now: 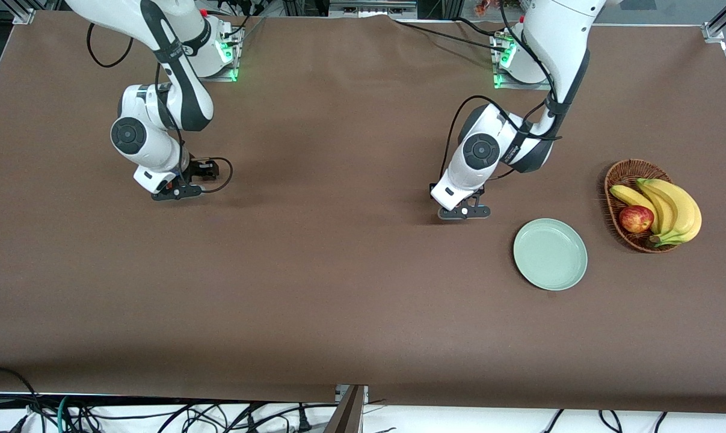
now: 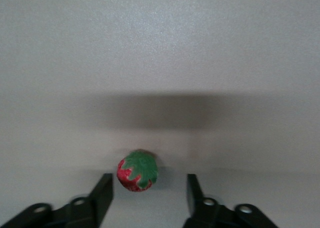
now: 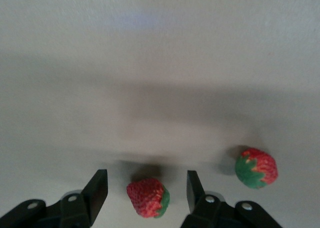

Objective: Collect all strawberries into plate

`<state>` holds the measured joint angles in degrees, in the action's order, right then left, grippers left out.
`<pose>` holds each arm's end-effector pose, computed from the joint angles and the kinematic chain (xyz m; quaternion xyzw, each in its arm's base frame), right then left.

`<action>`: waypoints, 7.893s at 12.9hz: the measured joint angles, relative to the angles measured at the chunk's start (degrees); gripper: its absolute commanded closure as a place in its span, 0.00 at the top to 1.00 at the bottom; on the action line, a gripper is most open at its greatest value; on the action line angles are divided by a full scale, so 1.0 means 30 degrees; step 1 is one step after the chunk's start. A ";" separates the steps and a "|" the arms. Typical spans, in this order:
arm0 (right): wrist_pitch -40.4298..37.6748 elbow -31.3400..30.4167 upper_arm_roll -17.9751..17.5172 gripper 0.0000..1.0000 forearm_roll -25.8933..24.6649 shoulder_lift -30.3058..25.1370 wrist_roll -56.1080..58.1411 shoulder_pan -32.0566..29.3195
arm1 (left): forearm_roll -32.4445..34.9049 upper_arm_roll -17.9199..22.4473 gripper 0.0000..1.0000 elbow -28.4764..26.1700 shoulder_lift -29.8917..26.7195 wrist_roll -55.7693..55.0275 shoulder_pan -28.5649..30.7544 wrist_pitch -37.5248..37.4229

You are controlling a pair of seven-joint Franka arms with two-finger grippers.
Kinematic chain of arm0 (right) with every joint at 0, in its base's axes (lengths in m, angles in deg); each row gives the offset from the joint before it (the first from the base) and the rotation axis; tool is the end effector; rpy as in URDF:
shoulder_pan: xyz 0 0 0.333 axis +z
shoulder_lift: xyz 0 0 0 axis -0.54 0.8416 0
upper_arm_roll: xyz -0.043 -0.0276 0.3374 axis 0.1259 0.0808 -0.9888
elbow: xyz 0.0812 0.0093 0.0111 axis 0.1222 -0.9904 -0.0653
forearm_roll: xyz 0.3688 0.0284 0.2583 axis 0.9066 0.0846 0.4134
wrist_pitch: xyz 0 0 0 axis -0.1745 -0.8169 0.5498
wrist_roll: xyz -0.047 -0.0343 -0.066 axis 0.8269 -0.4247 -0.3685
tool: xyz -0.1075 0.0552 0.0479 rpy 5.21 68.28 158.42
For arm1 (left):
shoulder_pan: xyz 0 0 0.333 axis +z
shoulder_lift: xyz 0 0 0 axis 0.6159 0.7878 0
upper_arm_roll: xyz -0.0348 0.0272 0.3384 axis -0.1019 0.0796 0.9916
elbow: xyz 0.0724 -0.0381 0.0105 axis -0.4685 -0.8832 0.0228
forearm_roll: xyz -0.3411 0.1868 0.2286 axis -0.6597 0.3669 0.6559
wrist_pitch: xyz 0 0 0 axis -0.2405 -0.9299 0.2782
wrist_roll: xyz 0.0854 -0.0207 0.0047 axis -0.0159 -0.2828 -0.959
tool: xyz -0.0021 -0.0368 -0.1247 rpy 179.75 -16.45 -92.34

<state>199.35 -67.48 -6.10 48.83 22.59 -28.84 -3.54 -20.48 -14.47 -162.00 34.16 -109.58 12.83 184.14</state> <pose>0.4854 0.0694 0.1411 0.9934 0.0722 -0.0881 0.0100 0.5302 -0.3023 0.1349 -0.9979 -0.0224 0.0598 0.0117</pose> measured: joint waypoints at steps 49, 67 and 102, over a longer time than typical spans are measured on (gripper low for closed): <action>0.6637 2.3756 -0.7327 0.56 0.5629 1.5731 -1.6593 0.7642 | 0.2791 0.0453 1.00 1.0561 0.1807 1.4745 0.6862 -0.9387; -0.7082 2.4259 -0.0722 1.00 0.3551 1.1884 -1.1887 0.7056 | 0.2279 -0.2193 1.00 1.0403 0.2628 0.6295 0.5464 -0.9131; -0.0794 0.1429 0.9535 0.23 0.5316 0.4346 0.6746 0.7088 | 0.3895 -0.1619 1.00 0.8047 0.3422 1.4374 0.9181 -0.6640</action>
<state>196.97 -63.19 22.51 64.78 35.62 -8.60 17.72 -8.79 -19.32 -137.86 44.43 -66.45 40.38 164.22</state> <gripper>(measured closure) 0.564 0.573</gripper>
